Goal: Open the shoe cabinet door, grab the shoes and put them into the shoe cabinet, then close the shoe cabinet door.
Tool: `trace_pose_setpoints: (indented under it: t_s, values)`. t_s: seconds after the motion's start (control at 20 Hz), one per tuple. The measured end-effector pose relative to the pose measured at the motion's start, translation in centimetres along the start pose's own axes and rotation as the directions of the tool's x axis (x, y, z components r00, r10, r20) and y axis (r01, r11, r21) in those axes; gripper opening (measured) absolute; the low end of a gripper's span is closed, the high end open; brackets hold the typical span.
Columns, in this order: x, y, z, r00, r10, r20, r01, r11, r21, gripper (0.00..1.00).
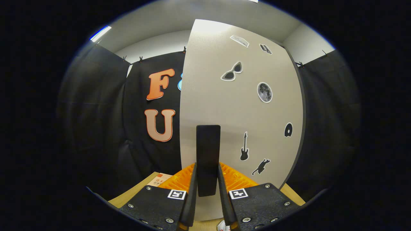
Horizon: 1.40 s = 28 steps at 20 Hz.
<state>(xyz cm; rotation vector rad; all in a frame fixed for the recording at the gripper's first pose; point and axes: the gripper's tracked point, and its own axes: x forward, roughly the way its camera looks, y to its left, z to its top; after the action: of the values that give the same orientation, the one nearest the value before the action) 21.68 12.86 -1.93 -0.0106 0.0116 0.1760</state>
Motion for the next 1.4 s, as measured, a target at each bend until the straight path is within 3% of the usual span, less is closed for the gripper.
trace_pose_setpoints:
  t_s: [0.55, 1.4]
  values:
    - [-2.2, -1.5, -0.2, 1.0, 0.022, 0.018, -0.023, 0.999, 0.029, 0.33]
    - [-4.9, -4.8, -0.5, 0.999, -0.035, 0.024, 0.034, 0.999, 0.021, 0.32]
